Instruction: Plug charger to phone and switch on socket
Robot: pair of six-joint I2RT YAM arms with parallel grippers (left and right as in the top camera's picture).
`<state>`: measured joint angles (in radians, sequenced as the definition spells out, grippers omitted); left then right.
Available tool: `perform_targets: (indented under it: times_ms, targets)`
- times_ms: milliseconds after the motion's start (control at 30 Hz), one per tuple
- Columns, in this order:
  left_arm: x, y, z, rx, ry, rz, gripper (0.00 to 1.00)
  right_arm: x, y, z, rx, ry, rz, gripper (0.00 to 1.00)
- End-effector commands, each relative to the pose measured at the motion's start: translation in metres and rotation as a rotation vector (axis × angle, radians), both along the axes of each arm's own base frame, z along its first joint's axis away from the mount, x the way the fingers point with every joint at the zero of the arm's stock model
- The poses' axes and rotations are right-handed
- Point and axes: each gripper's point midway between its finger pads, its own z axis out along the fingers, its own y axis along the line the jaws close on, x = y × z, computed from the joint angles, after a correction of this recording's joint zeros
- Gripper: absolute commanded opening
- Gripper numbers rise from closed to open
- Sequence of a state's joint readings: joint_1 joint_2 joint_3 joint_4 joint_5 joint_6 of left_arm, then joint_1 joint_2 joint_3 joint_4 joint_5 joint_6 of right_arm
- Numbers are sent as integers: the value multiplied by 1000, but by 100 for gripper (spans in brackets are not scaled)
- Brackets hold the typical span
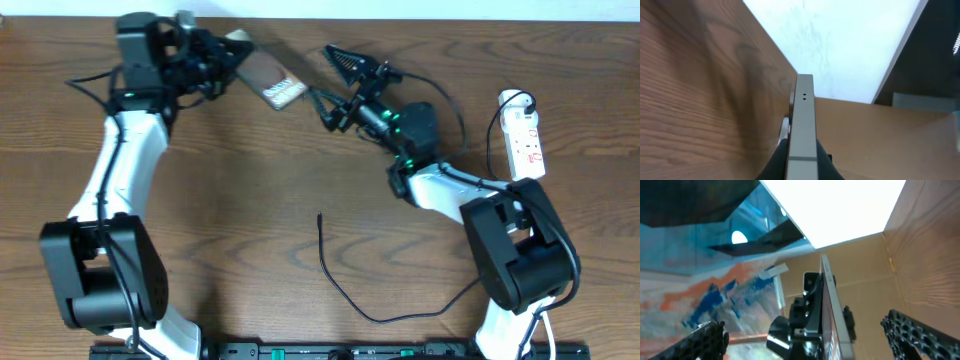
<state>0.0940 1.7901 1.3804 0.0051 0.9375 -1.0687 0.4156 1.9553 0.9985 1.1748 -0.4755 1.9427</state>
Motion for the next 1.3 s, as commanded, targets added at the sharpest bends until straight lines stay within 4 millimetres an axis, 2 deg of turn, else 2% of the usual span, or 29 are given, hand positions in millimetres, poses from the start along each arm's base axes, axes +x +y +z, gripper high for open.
perform_targets:
  times_ms: [0,100,167,333,500,600,700,767,833,900,1000,1067,1167,1267]
  targets:
    - [-13,25,25,-41,-97,-92,7,-10,-7,2,-127,-166,97,99]
    - [-28,42,35,-69,-166,-173,7,-21,-14,-6,-267,-347,171,99]
    - [-37,48,41,-85,-201,-217,7,-28,-11,-16,-331,-407,223,99]
    - [-49,59,48,-119,-233,-266,7,-55,5,-62,-437,-362,409,99]
    - [-49,67,49,-120,-235,-254,8,-90,30,-108,-544,-323,558,99]
    - [-49,67,49,-118,-238,-254,7,-101,34,-130,-617,-285,587,99]
    - [-49,67,49,-118,-238,-254,7,-107,25,-158,-774,-232,582,99]
    - [-49,67,49,-101,-261,-259,7,-108,15,-168,-871,-205,578,99]
    - [-49,67,49,-86,-283,-264,8,-110,-4,-180,-1024,-150,565,99]
    - [-49,67,49,-86,-283,-264,7,-115,-36,-195,-1242,-41,531,99]
    - [-49,67,49,-86,-283,-264,7,-126,-67,-206,-1452,62,492,99]
    - [-49,67,49,-86,-283,-263,7,-133,-76,-210,-1535,109,474,99]
    - [-49,67,49,-84,-286,-264,7,-142,-64,-211,-1544,96,493,99]
    - [-49,67,49,-84,-286,-264,7,-152,-46,-209,-1483,125,504,99]
